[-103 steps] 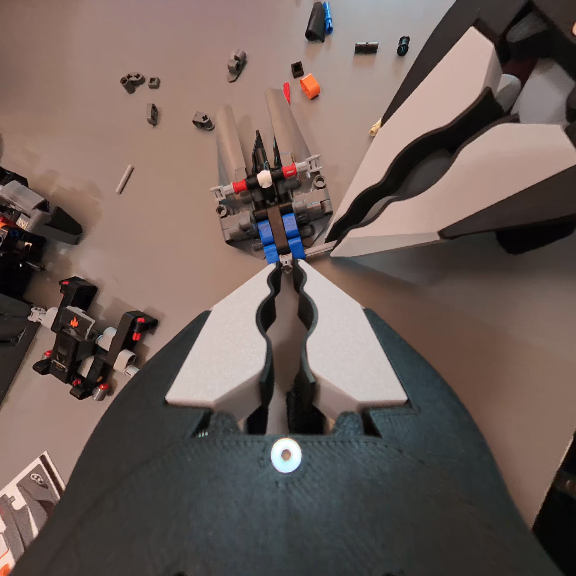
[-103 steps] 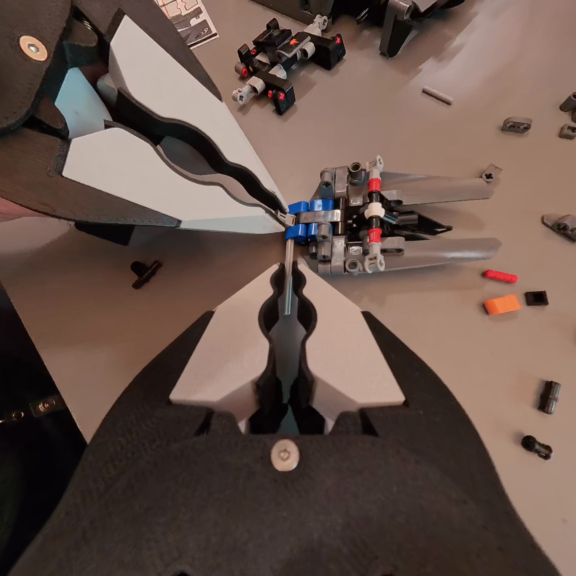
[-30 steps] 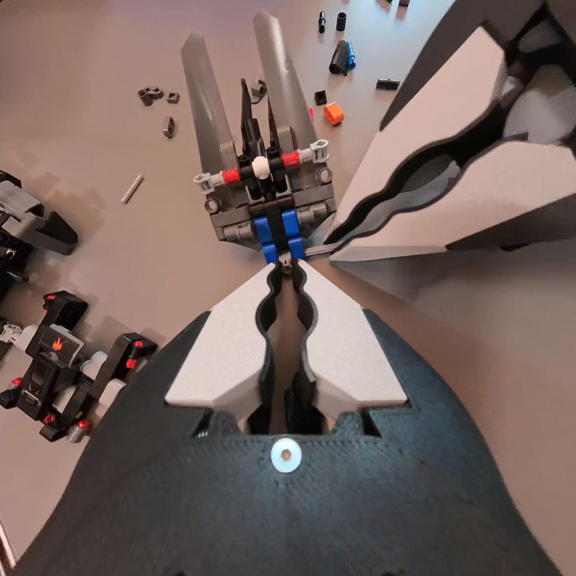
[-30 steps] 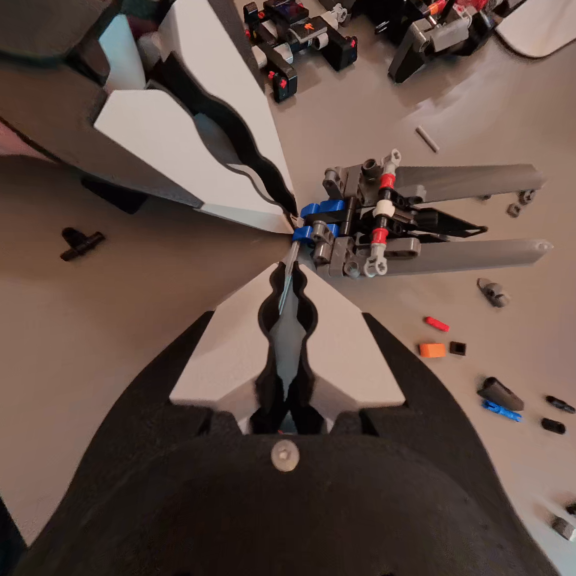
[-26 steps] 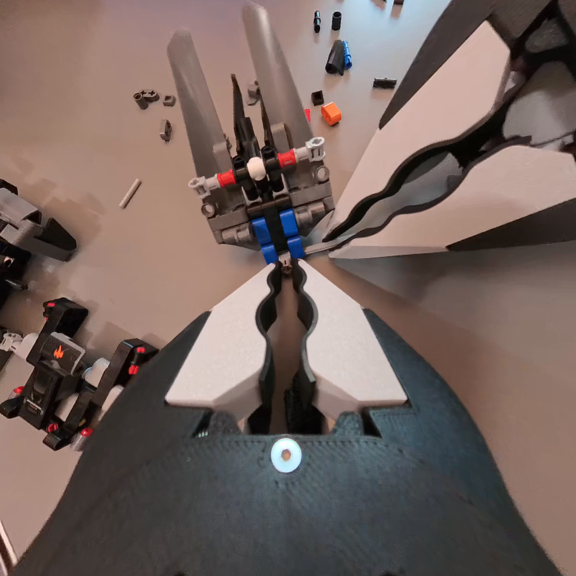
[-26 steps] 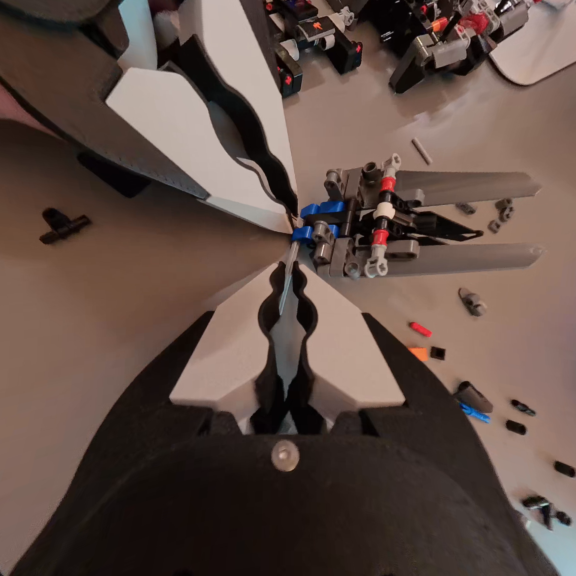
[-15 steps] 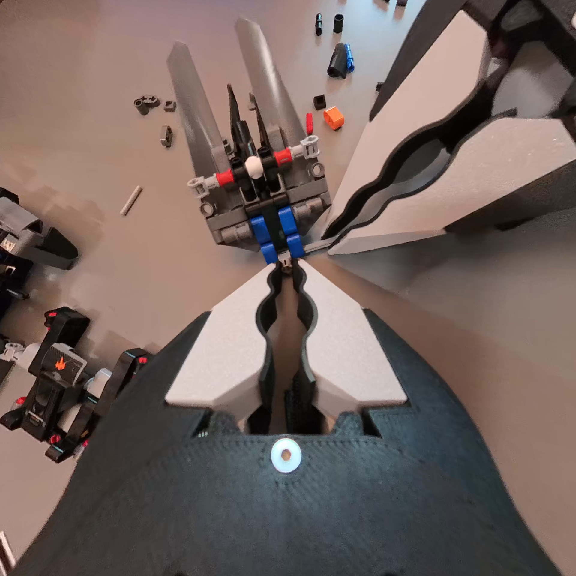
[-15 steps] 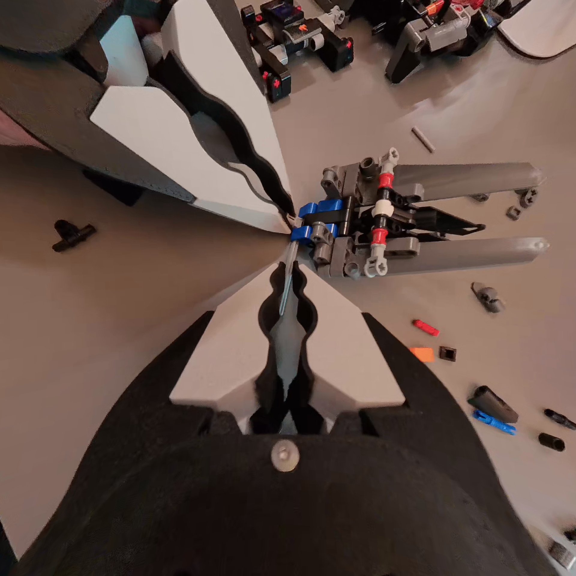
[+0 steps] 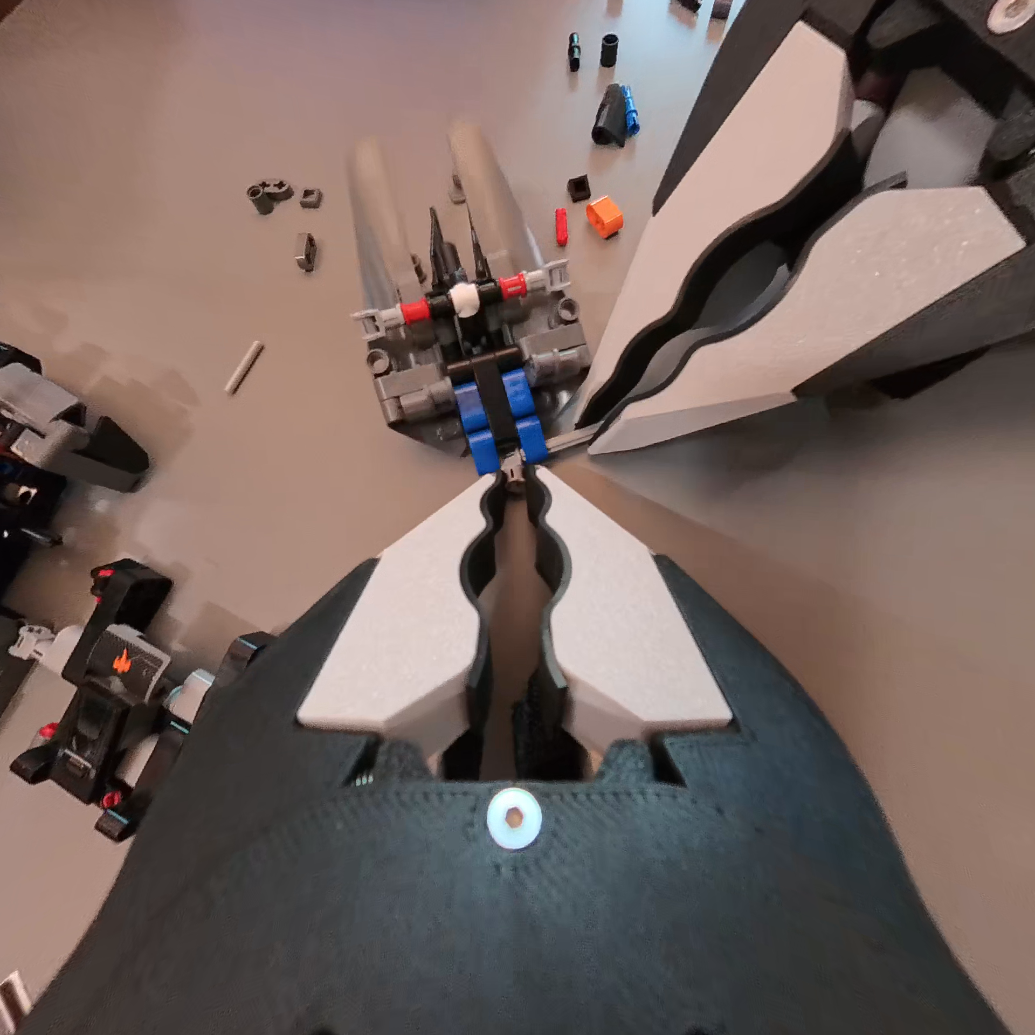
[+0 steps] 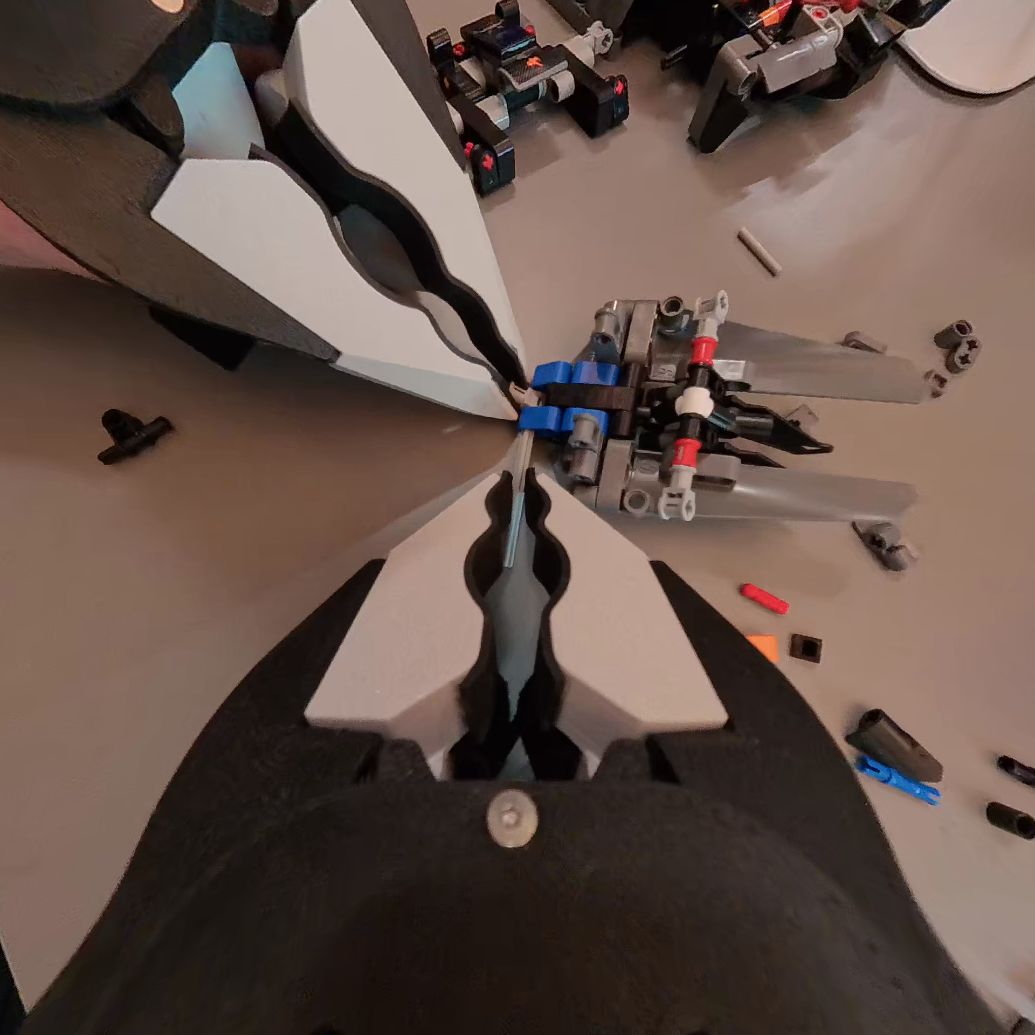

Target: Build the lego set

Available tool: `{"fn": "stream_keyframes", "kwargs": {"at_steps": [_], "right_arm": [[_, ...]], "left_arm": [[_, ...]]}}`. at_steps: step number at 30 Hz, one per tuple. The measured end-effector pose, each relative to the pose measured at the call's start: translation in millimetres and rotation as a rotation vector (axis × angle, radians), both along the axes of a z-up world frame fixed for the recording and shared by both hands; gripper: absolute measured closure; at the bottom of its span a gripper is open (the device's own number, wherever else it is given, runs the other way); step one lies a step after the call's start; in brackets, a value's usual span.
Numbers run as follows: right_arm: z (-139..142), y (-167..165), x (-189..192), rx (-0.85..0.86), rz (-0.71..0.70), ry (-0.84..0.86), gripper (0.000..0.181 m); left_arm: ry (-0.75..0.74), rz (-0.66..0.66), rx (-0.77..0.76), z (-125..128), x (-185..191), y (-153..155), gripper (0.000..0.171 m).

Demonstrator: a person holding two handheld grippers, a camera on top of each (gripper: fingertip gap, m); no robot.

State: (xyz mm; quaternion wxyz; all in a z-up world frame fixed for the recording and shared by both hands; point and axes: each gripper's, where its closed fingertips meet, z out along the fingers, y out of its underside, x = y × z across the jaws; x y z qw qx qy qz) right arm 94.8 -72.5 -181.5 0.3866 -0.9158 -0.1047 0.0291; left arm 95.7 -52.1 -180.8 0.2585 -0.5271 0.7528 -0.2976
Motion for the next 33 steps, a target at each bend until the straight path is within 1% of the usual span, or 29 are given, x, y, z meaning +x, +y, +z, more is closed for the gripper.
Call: {"fn": "stream_keyframes", "kwargs": {"at_steps": [6,21,30,33], "right_arm": [[0,0,2,0.015,-0.003,0.015,0.179],[1,0,-1,0.004,-0.032,-0.005,0.177],[4,-12,1,-0.002,-0.035,0.018,0.171],[2,-15,2,-0.014,-0.035,0.021,0.174]], "left_arm": [[-0.012,0.011,0.016,1,-1,1,0.163],[-0.006,0.002,0.049,-2,1,2,0.166],[-0.010,-0.024,0.060,-1,1,2,0.167],[-0.008,-0.030,0.052,-2,1,2,0.167]]}}
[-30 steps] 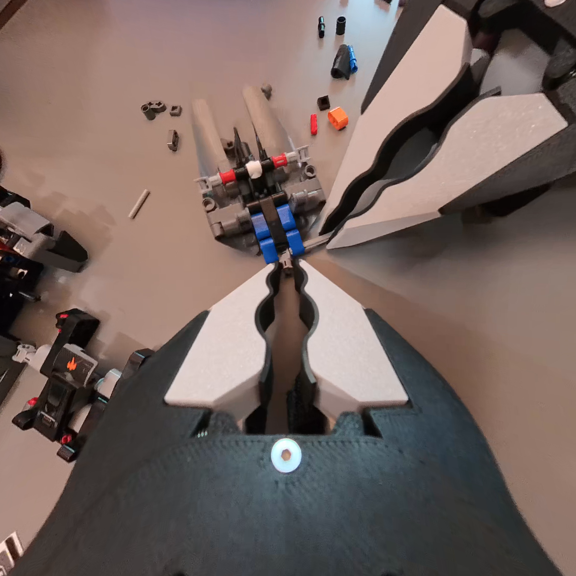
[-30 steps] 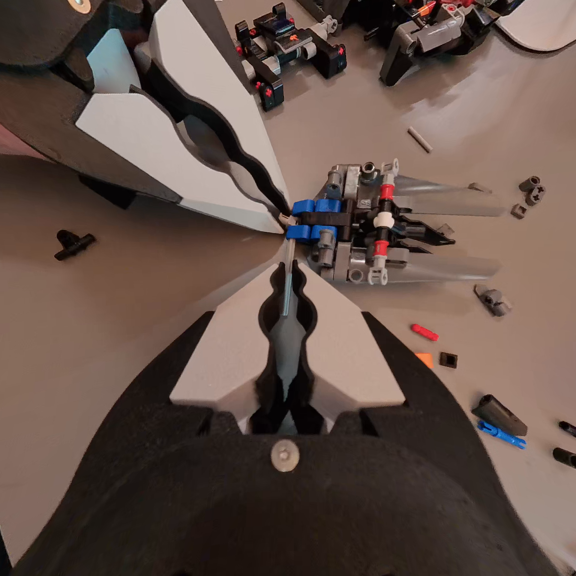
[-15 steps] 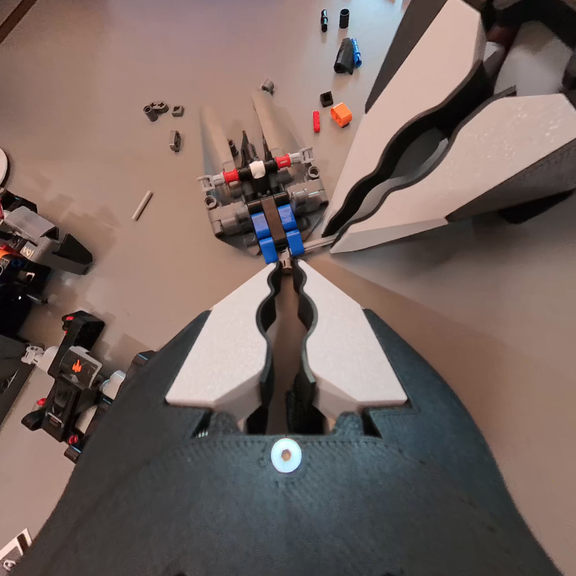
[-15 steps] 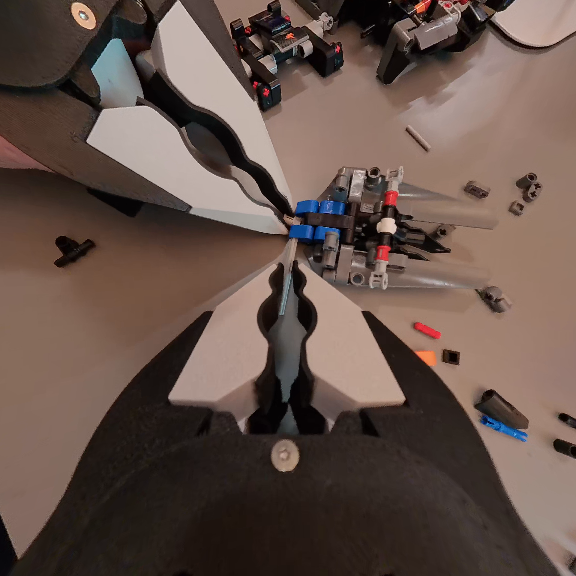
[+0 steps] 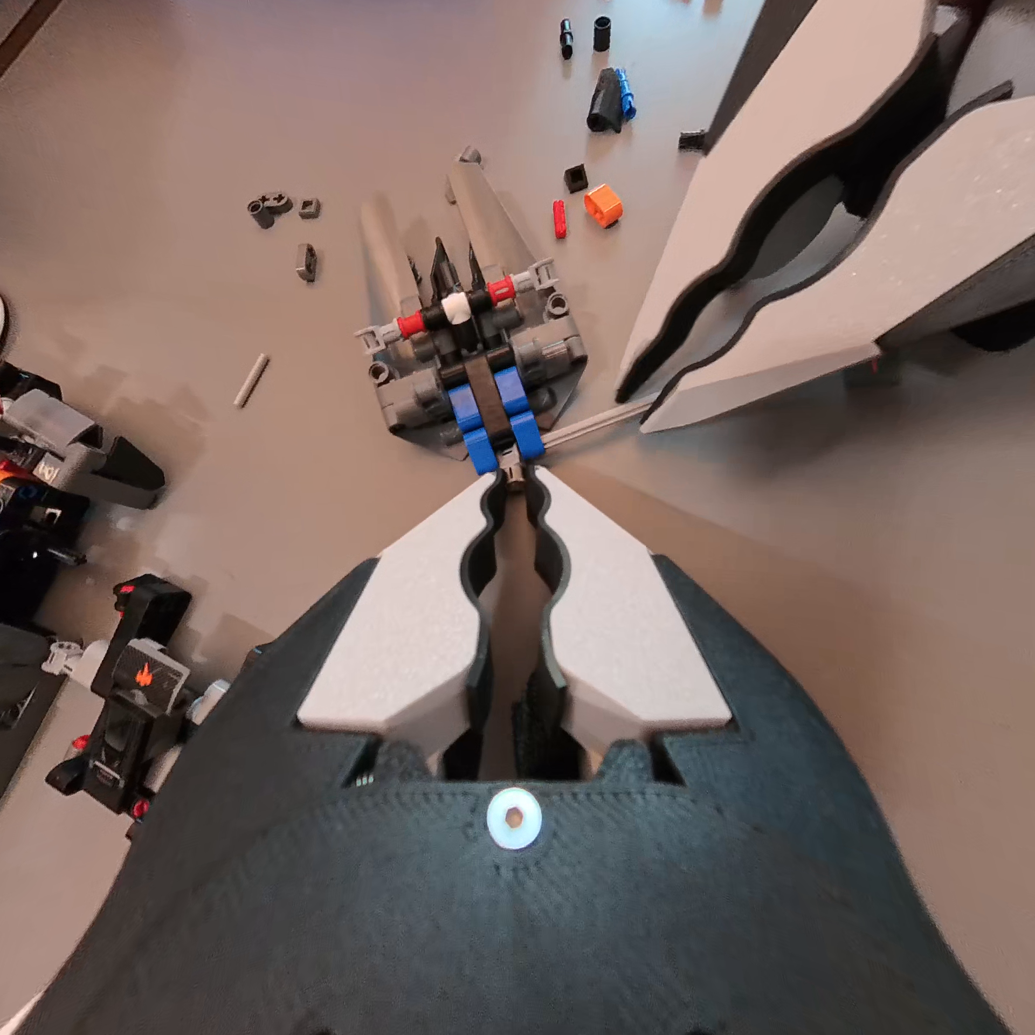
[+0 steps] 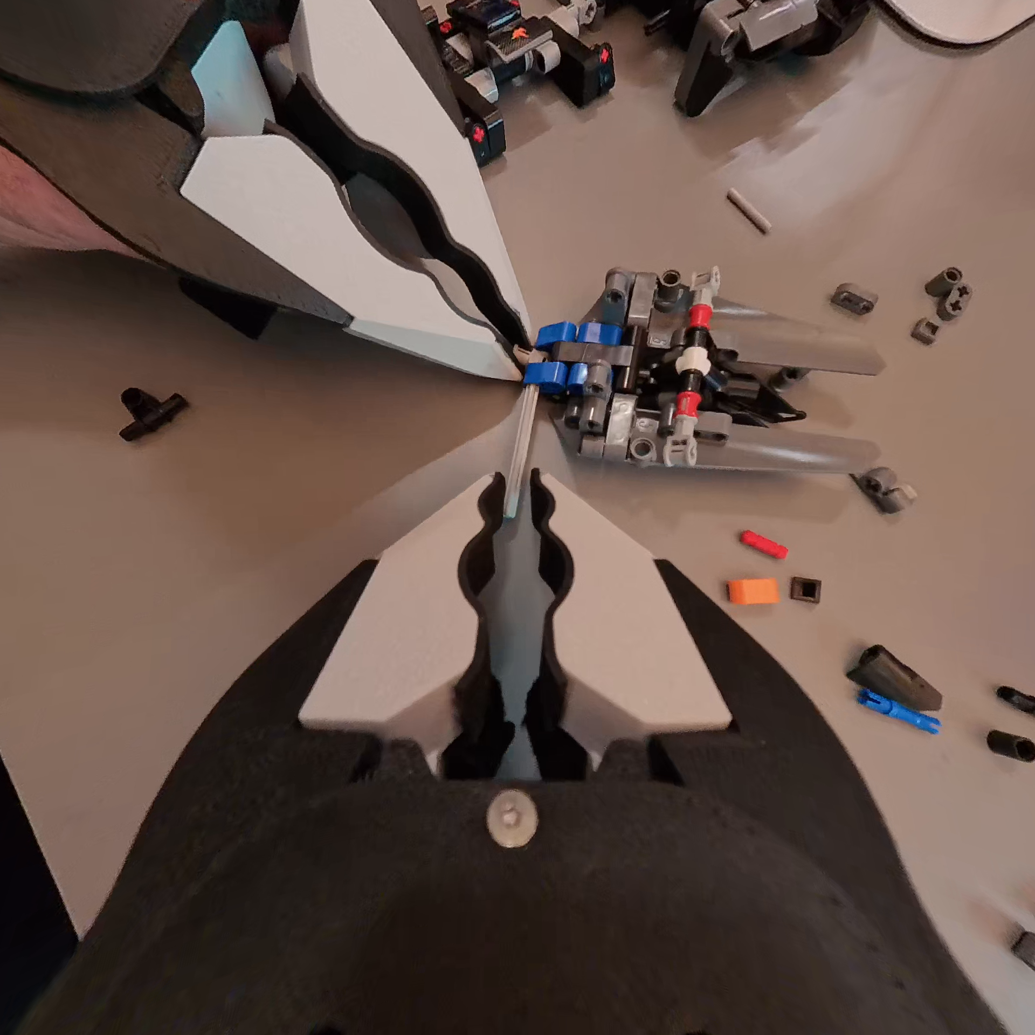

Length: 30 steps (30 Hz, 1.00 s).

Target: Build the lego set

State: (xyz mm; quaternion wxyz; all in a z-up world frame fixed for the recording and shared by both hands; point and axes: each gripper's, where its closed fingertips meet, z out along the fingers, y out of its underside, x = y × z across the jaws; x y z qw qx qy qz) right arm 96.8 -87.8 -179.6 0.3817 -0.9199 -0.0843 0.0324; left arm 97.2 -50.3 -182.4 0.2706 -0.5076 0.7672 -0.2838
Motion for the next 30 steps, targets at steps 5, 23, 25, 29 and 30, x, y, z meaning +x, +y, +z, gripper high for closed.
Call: {"fn": "stream_keyframes", "kwargs": {"at_steps": [5,23,25,29,30], "right_arm": [[-2,2,-3,-0.009,0.003,0.005,0.177],[-2,8,-13,0.006,-0.017,0.045,0.172],[-2,7,-14,0.010,0.005,0.021,0.170],[-1,6,-14,0.007,0.033,-0.006,0.168],[-1,6,-14,0.004,0.040,-0.011,0.168]], "left_arm": [[-0.002,0.003,0.008,0,0,1,0.167],[-0.008,-0.026,0.022,0,0,5,0.167],[-0.009,-0.029,0.023,0,0,5,0.167],[-0.008,-0.035,0.022,0,0,5,0.167],[-0.008,-0.037,0.022,0,0,5,0.167]]}}
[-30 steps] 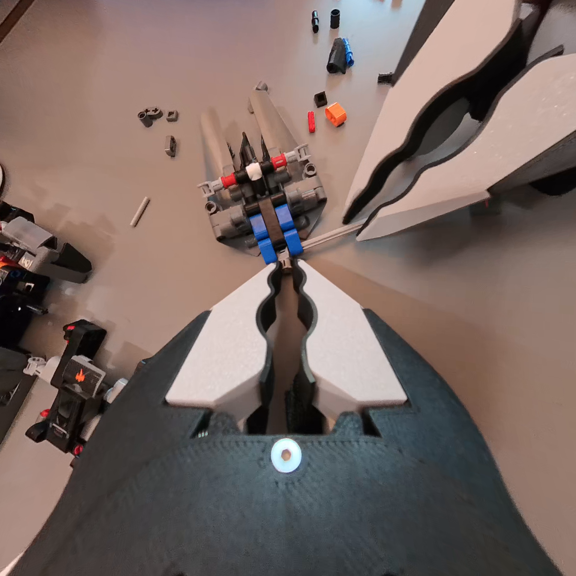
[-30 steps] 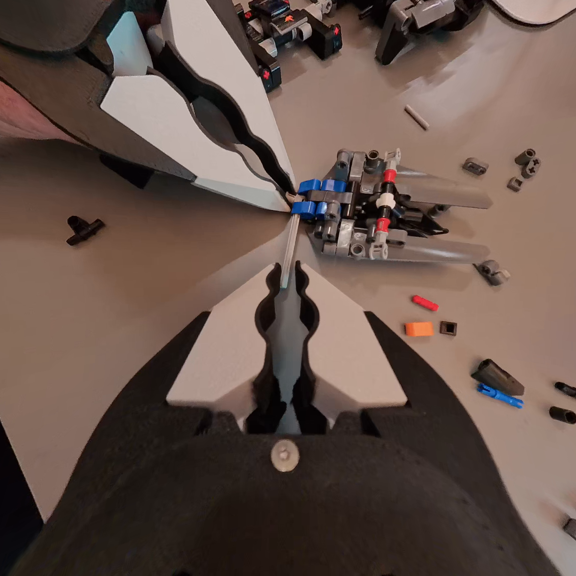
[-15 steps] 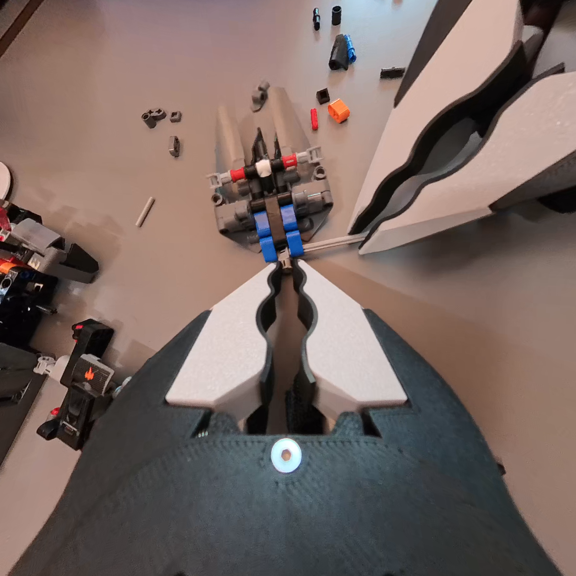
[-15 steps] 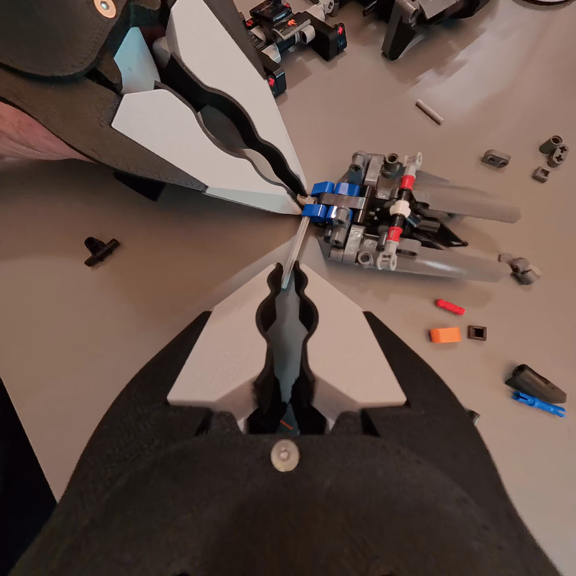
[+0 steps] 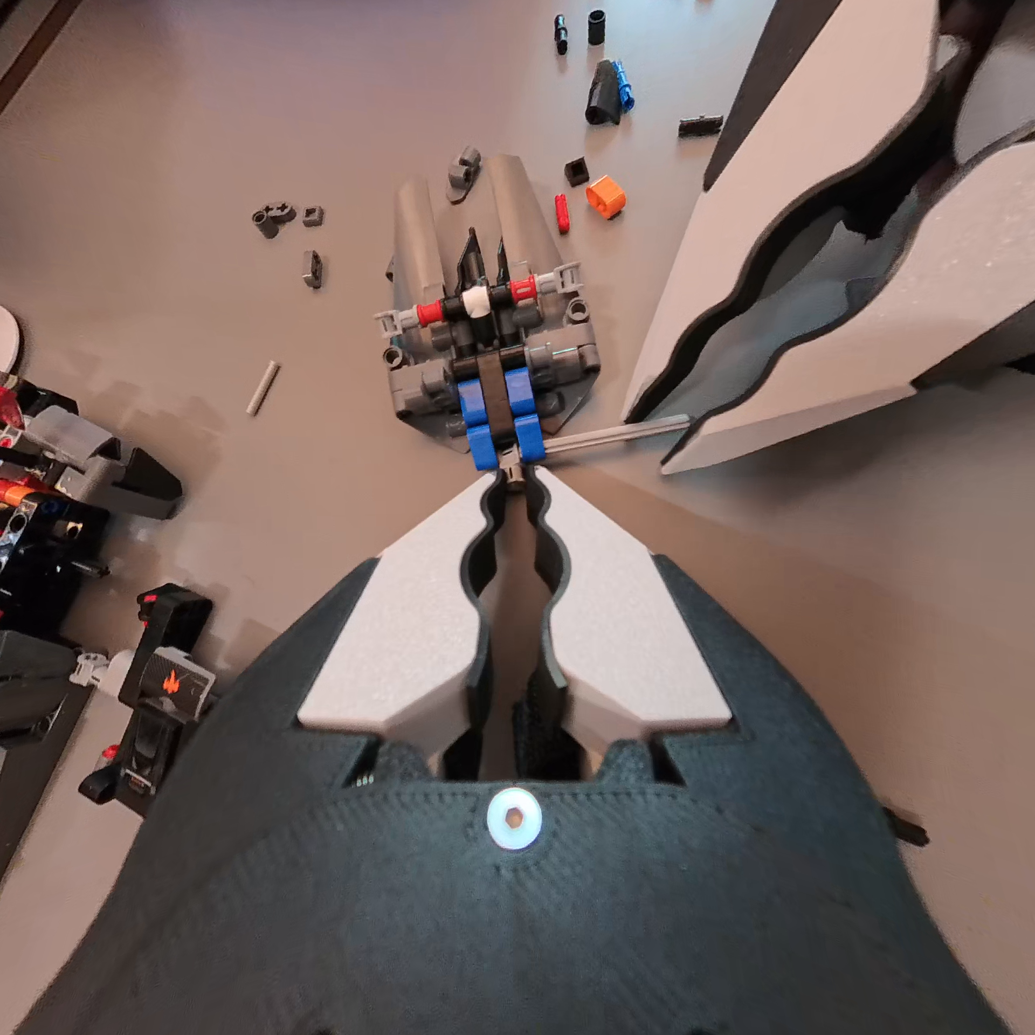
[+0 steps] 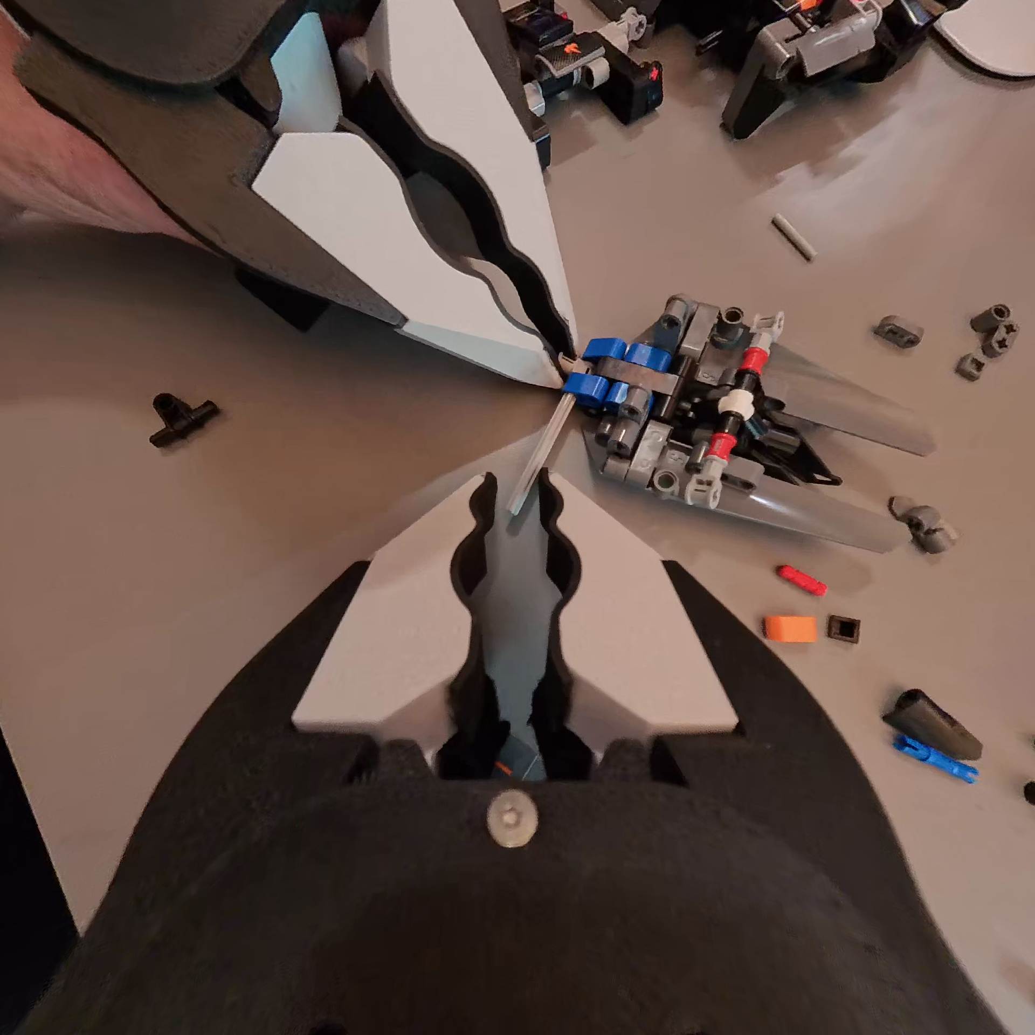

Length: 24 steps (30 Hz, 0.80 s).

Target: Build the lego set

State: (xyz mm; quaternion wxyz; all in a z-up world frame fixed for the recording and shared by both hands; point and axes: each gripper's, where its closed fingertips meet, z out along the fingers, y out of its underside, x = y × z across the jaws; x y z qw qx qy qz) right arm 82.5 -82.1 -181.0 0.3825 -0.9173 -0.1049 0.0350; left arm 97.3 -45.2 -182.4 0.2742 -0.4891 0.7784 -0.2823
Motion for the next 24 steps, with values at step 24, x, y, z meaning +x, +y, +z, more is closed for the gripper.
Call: {"fn": "stream_keyframes", "kwargs": {"at_steps": [24], "right_arm": [[0.3,-8.5,-0.1,0.002,0.047,0.091,0.169]], "left_arm": [[-0.005,-0.024,0.010,0.2,4.5,0.5,0.167]]}}
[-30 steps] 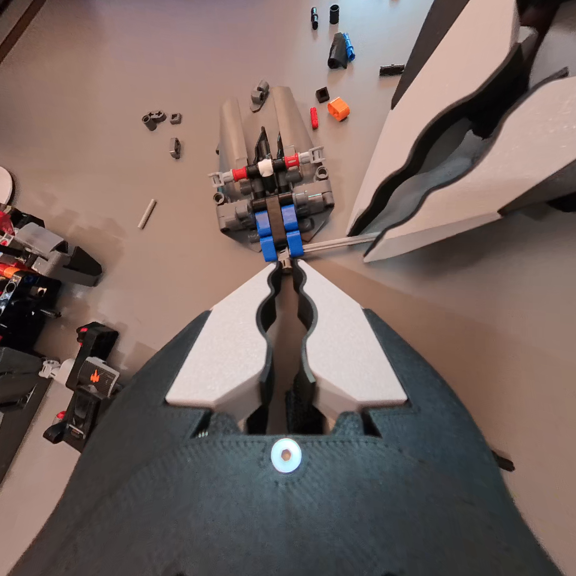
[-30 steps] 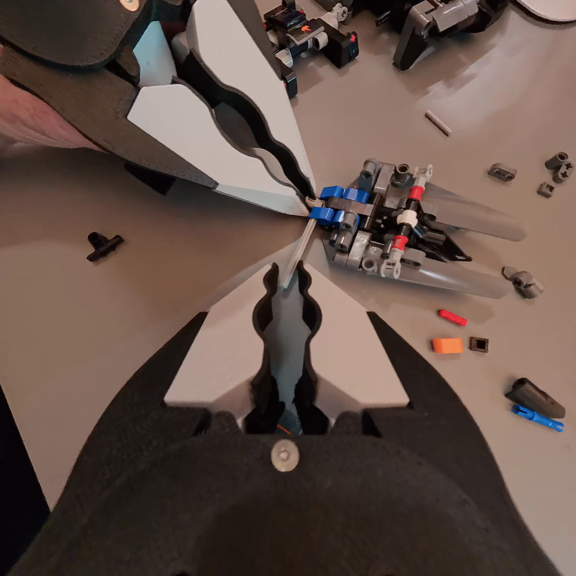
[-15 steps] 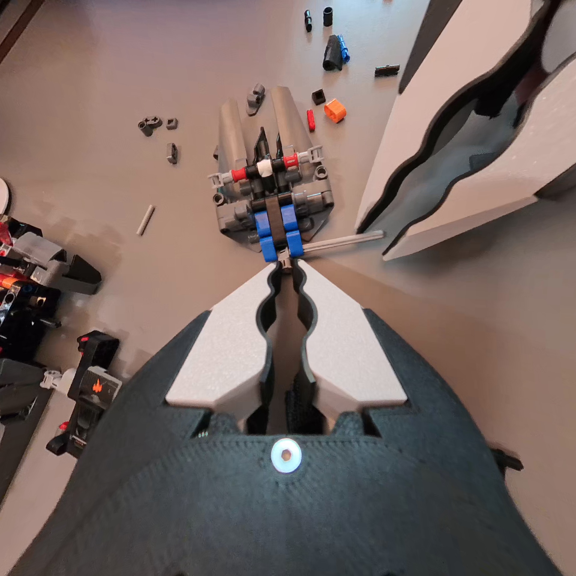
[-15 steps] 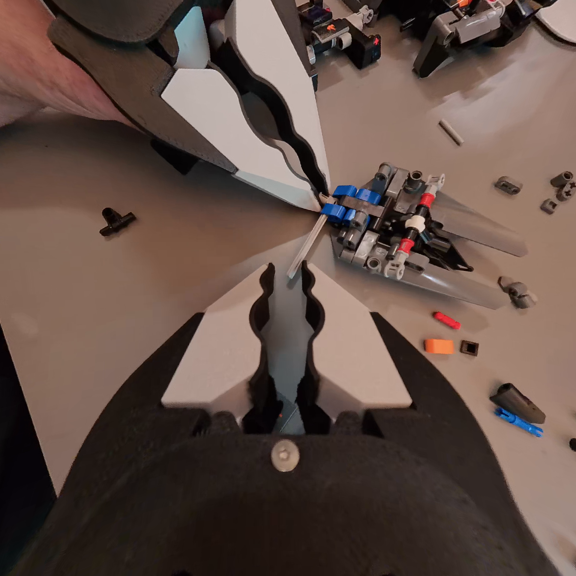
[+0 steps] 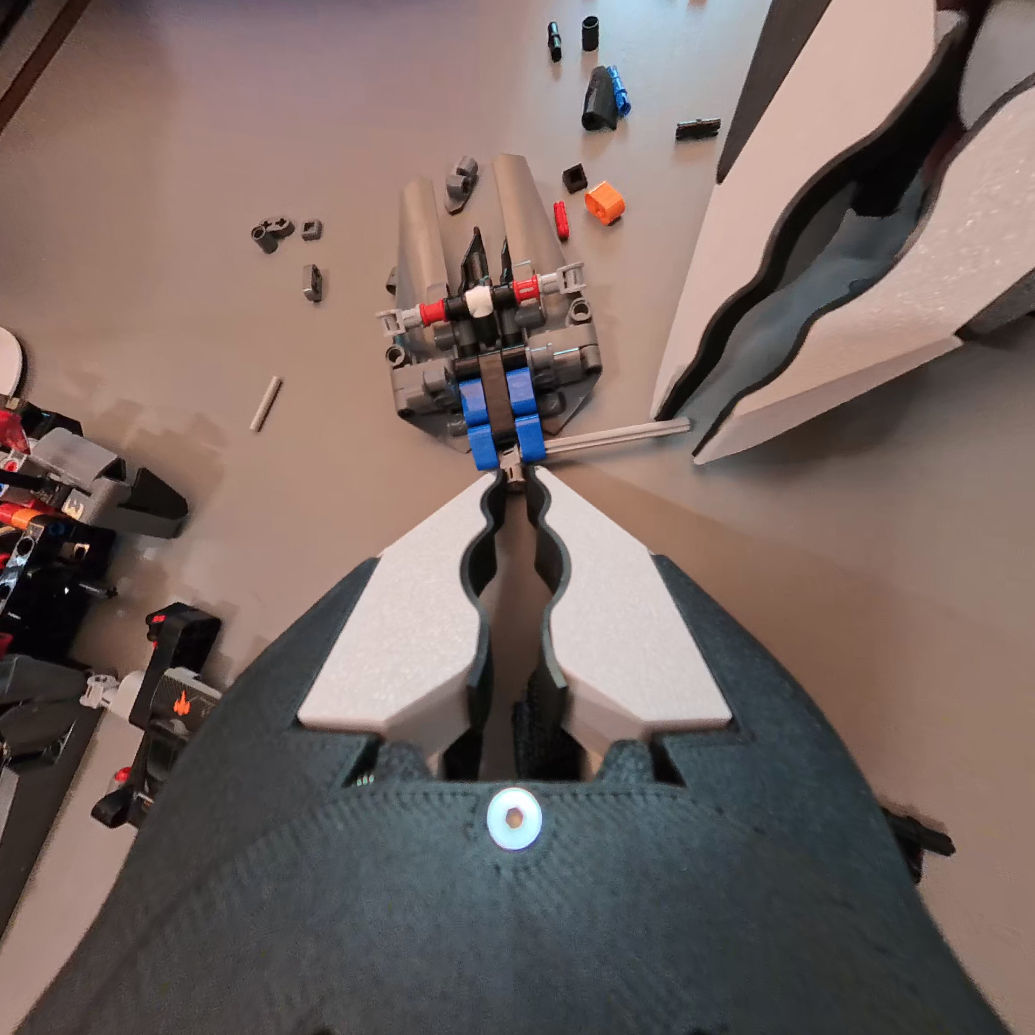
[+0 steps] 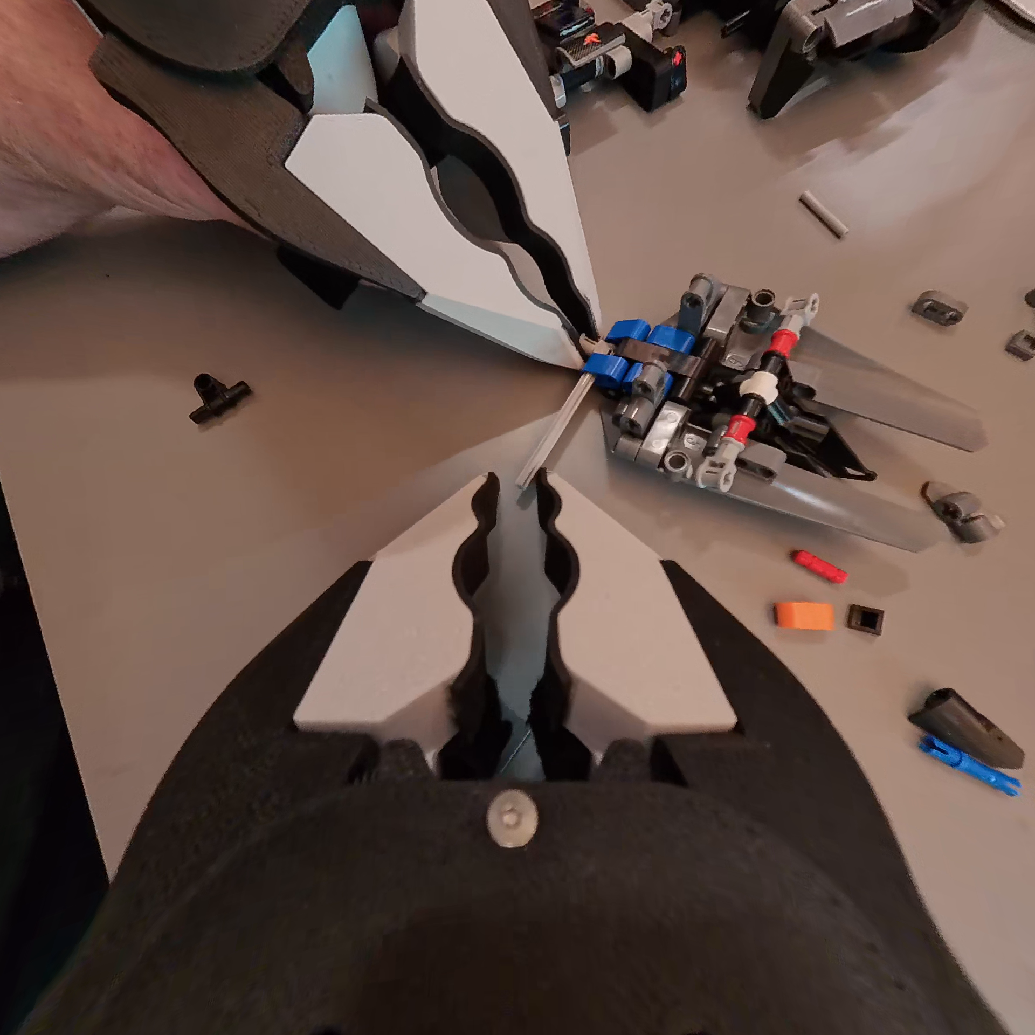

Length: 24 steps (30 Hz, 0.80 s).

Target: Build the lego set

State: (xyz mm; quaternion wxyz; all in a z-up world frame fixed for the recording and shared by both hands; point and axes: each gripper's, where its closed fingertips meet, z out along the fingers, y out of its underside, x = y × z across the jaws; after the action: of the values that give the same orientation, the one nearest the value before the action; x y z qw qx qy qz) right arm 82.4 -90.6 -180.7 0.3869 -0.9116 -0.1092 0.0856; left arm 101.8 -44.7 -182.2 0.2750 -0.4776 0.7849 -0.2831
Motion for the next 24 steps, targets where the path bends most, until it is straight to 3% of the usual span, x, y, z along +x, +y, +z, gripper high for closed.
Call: {"fn": "stream_keyframes", "kwargs": {"at_steps": [15,24], "right_arm": [[11,-8,2,0.051,-0.013,0.053,0.164],[22,-27,42,0.091,-0.118,0.040,0.158]], "left_arm": [[-0.009,-0.003,0.019,0,2,0,0.167],[-0.016,-0.002,0.033,0,2,0,0.167]]}}
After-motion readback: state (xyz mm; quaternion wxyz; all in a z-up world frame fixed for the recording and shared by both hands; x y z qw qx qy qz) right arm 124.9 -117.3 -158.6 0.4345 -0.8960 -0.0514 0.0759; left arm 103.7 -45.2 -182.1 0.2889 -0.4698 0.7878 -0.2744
